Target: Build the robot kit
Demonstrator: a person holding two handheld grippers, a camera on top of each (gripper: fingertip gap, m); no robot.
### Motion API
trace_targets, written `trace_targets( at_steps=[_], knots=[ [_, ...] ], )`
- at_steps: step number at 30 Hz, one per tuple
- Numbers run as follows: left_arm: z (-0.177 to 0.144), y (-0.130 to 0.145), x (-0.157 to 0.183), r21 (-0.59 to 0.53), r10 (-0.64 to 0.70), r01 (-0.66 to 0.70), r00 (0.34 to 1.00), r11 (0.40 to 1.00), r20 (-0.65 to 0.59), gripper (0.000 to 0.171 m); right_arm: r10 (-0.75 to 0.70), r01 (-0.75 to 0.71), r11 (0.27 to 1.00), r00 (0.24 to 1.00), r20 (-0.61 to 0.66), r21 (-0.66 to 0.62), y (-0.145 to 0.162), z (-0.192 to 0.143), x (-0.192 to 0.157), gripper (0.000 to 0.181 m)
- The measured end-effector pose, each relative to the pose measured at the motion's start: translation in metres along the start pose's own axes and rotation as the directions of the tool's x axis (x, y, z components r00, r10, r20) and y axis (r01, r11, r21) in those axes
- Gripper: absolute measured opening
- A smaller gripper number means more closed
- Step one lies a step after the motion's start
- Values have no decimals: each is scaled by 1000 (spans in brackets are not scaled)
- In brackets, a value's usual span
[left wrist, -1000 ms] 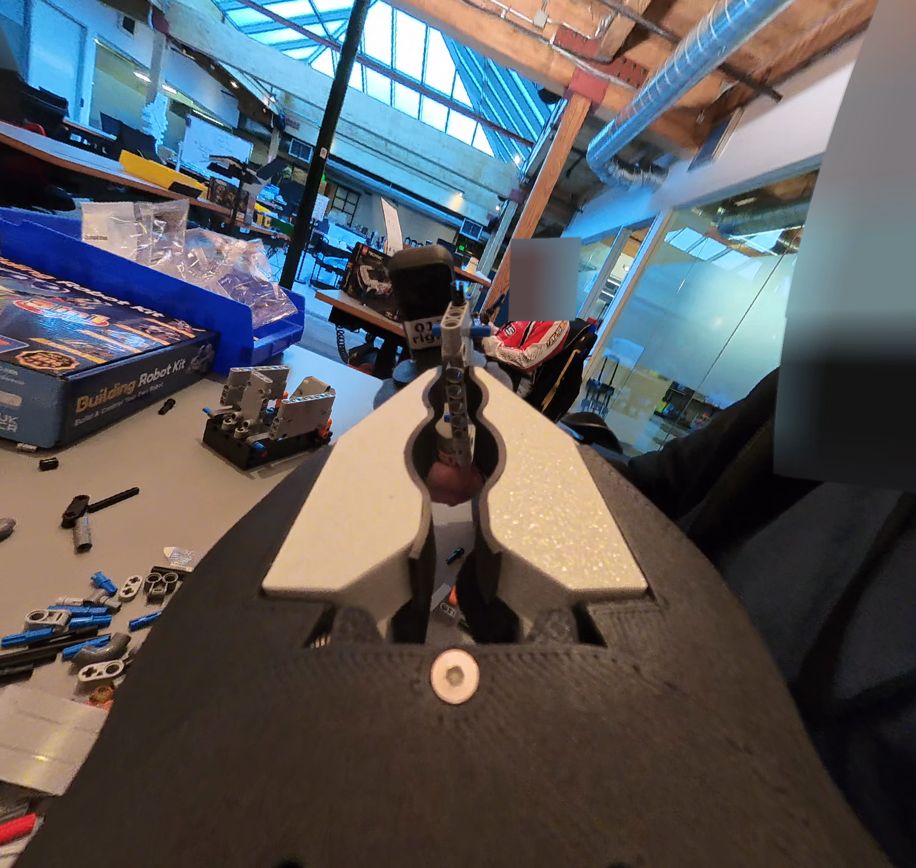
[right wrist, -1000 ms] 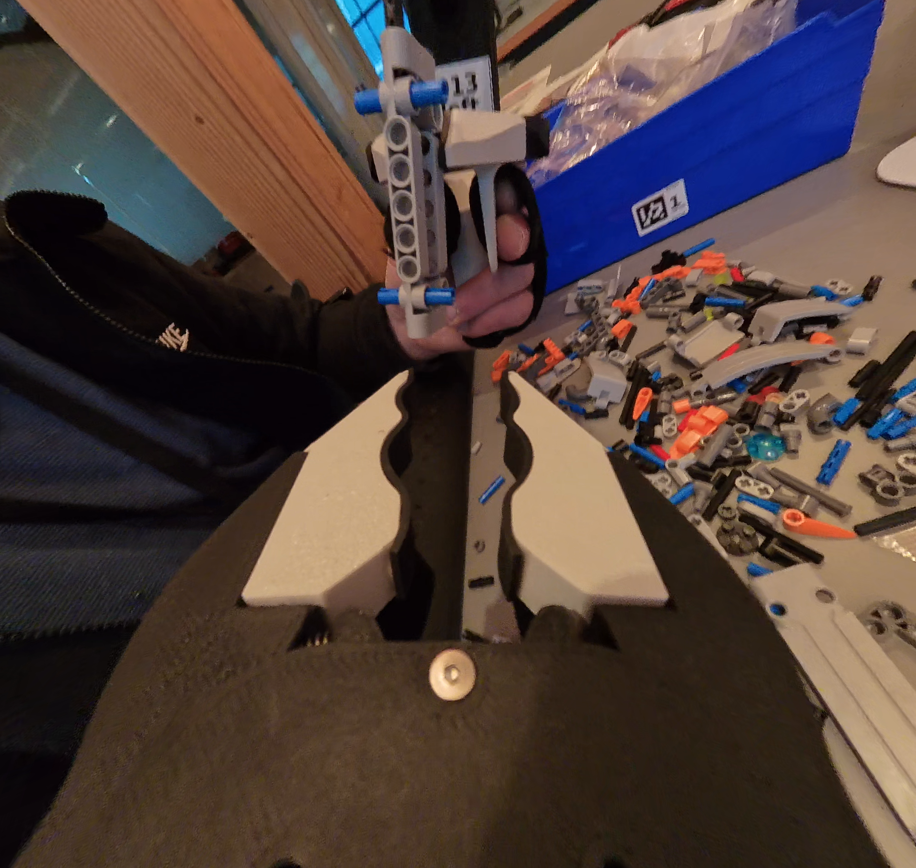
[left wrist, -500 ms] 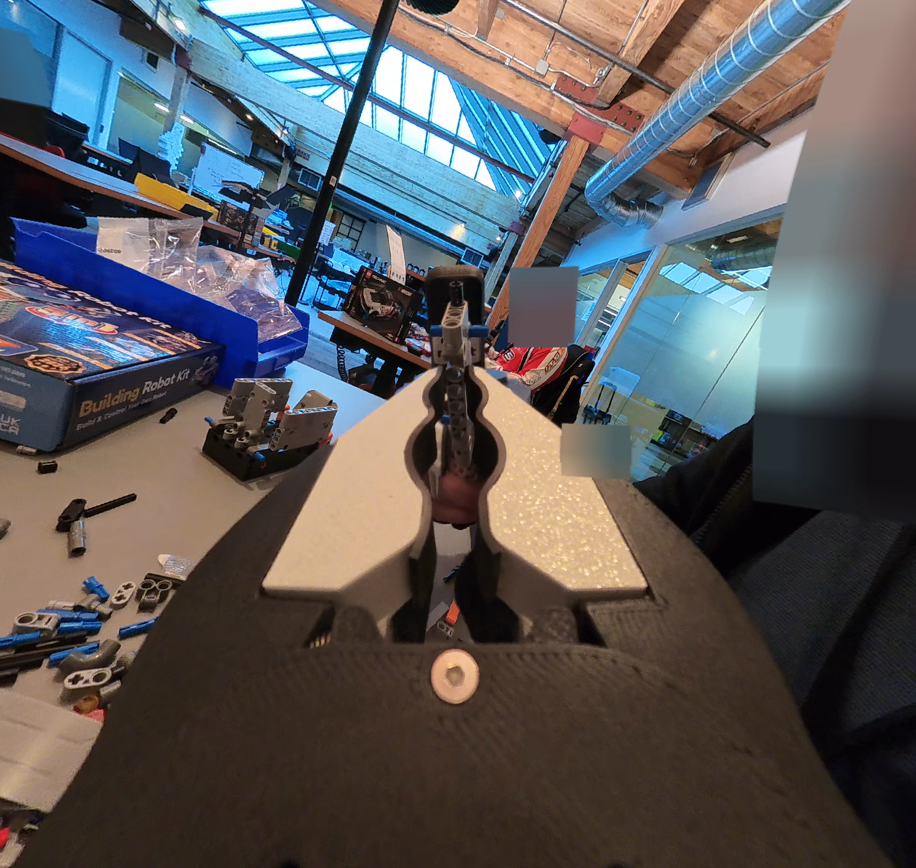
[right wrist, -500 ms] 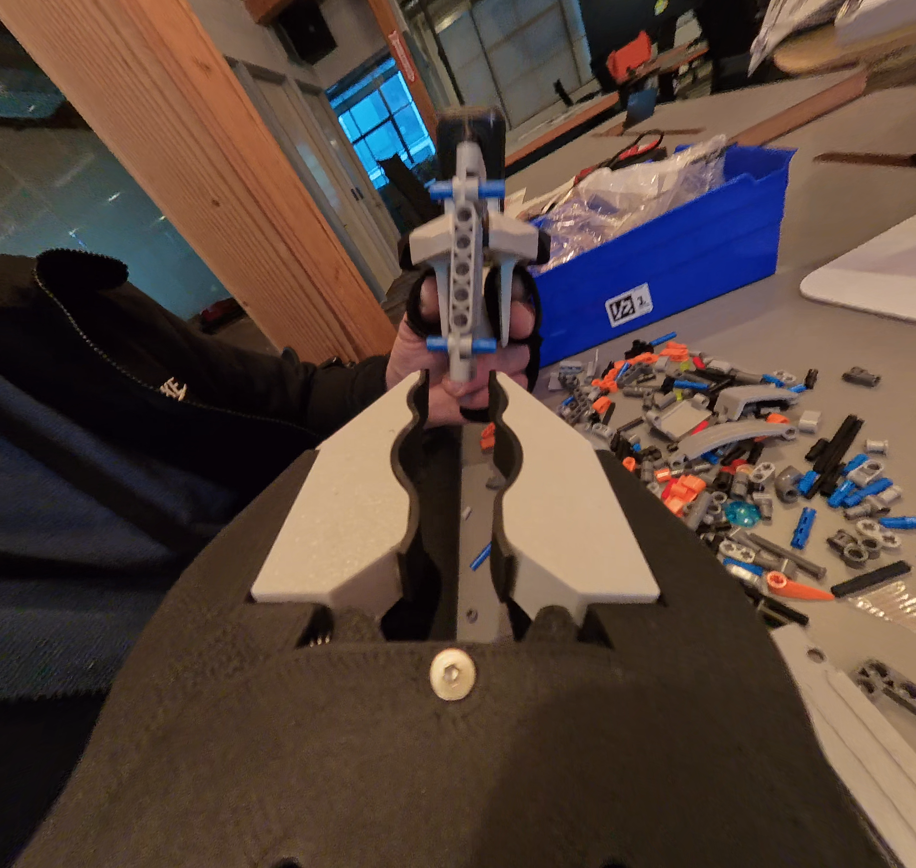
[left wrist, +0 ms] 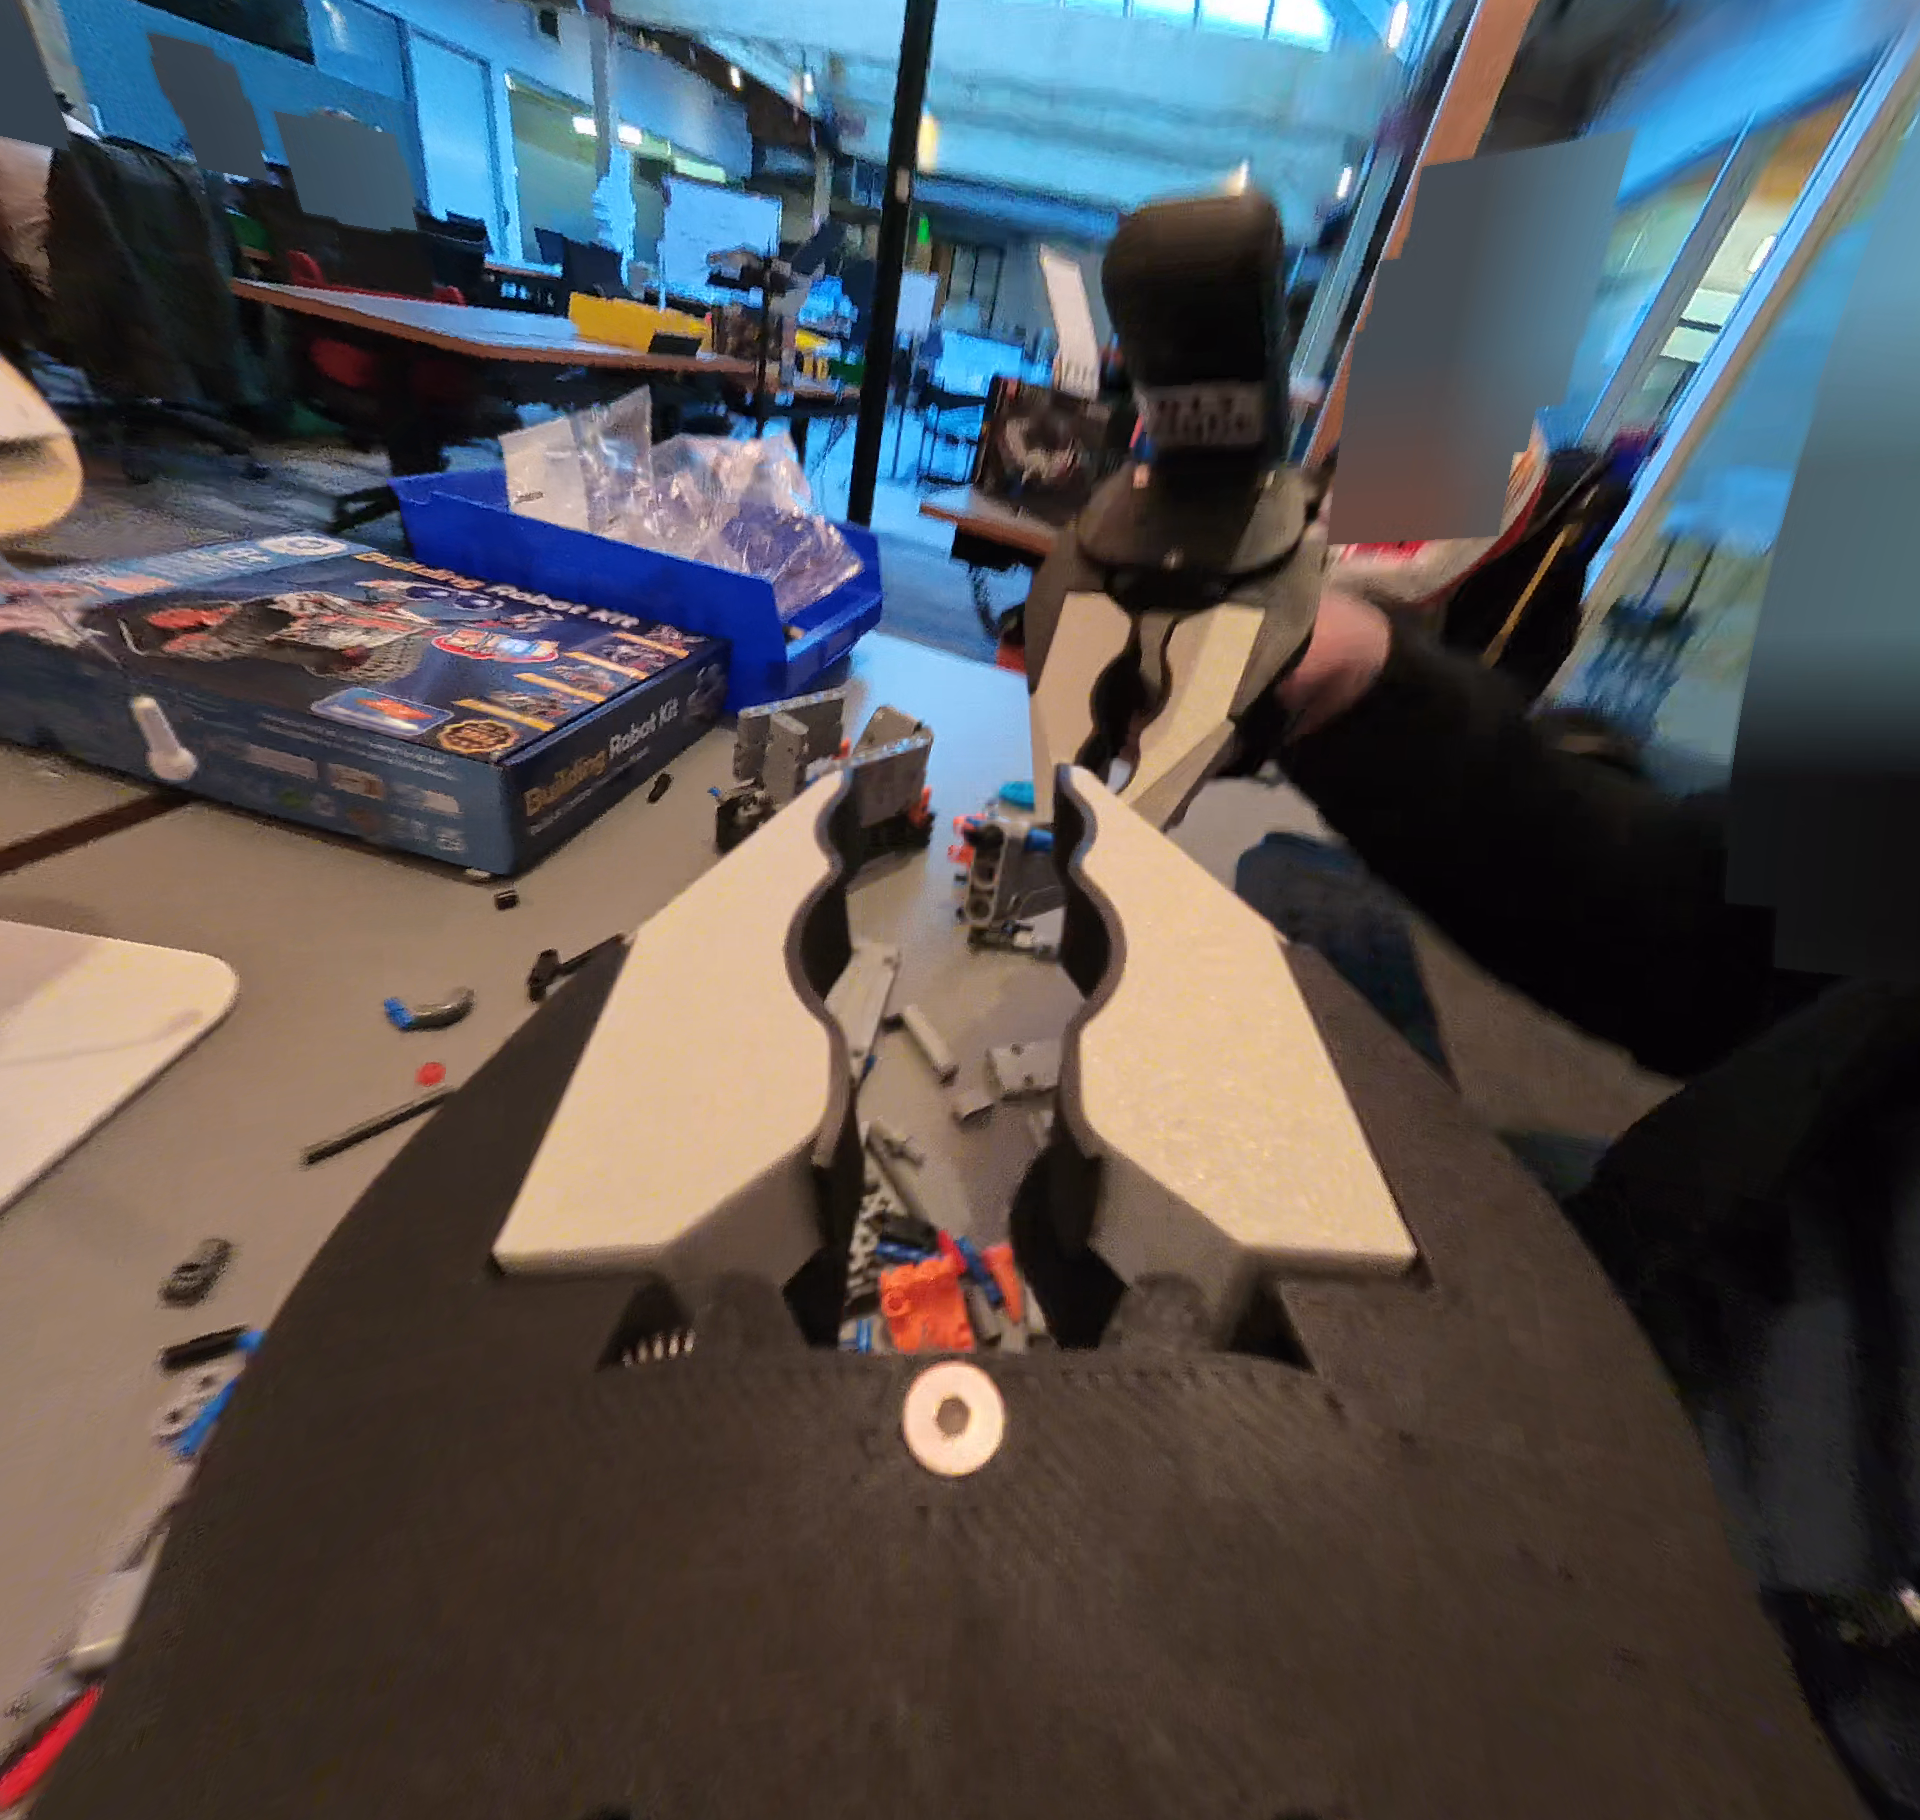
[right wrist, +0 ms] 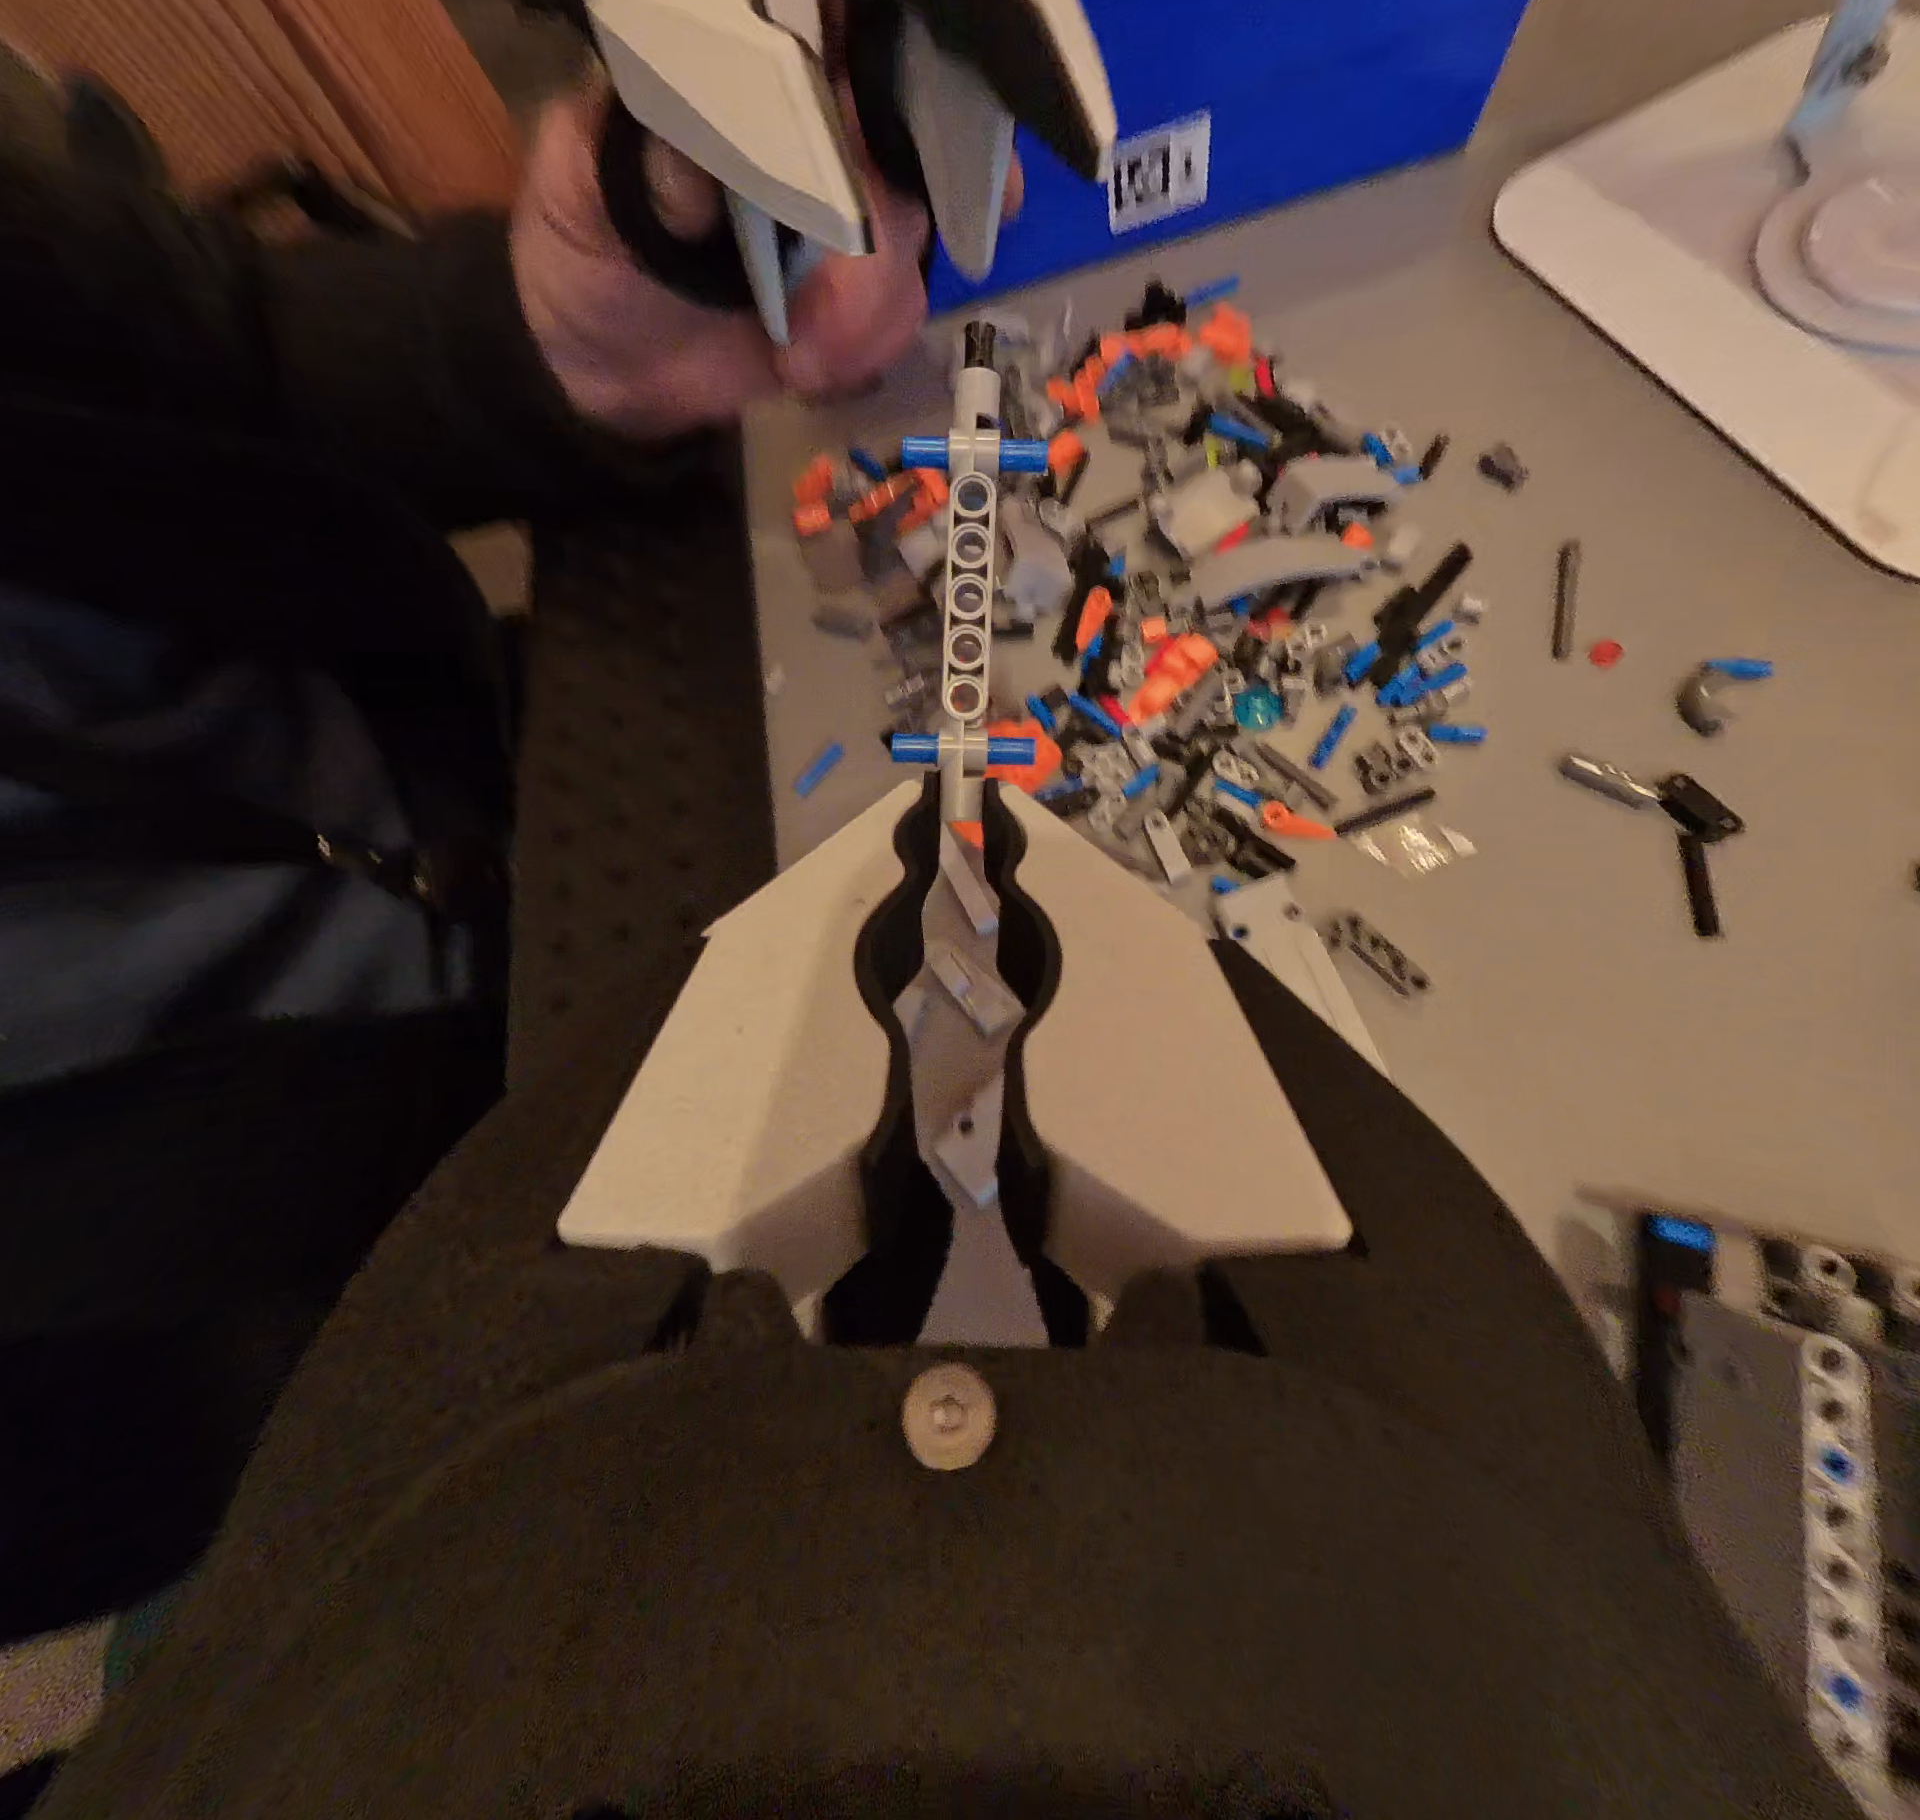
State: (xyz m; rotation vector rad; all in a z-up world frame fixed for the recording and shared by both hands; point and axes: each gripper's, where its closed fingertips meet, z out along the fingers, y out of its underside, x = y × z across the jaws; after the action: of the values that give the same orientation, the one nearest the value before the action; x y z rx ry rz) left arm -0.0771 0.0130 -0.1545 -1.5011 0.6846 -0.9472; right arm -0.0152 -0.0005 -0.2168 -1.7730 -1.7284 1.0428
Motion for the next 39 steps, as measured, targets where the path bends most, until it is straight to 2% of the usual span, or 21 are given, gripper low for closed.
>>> trace_targets(
  at_steps=[4,6,10,11,14,16,18,20,25,29,31,34,39],
  knots=[
    [21,24,21,-213,149,-157,987,964,-52,45,-126,108,961,991,-55,-253,17,5,0,5],
    [30,49,28,-356,166,-191,981,915,-101,43,-180,158,931,983,-37,-328,19,11,-5,5],
    [35,78,37,-468,159,-225,972,854,-176,13,-228,207,912,974,-17,-354,15,18,-10,5],
    [34,78,39,-461,158,-229,969,857,-188,7,-229,207,914,973,-22,-348,14,18,-8,6],
    [32,73,36,-419,104,-172,978,892,-181,5,-197,180,949,980,-39,-259,6,18,-5,7],
    [30,63,34,-350,36,-100,982,931,-185,5,-154,149,981,988,-30,-124,-7,14,-6,8],
    [27,48,31,-260,-33,-19,981,965,-194,5,-121,122,990,993,-16,66,-25,7,-7,8],
    [25,45,34,-242,-77,20,971,970,-227,4,-79,74,986,996,30,146,-27,6,-10,7],
    [29,51,40,-258,-117,45,956,965,-269,8,-90,82,985,995,49,153,-22,8,-15,6],
    [29,48,37,-257,-77,14,969,966,-233,4,-74,69,985,997,26,160,-25,7,-12,7],
    [26,48,34,-271,-74,12,973,962,-221,5,-77,78,986,997,-16,145,-20,5,-9,14],
    [21,56,30,-309,-95,26,973,951,-210,5,-153,153,988,988,-14,19,13,10,-21,6],
    [18,75,31,-391,-115,24,971,920,-210,5,-234,240,953,971,56,-186,73,42,-43,9]
  ],
)
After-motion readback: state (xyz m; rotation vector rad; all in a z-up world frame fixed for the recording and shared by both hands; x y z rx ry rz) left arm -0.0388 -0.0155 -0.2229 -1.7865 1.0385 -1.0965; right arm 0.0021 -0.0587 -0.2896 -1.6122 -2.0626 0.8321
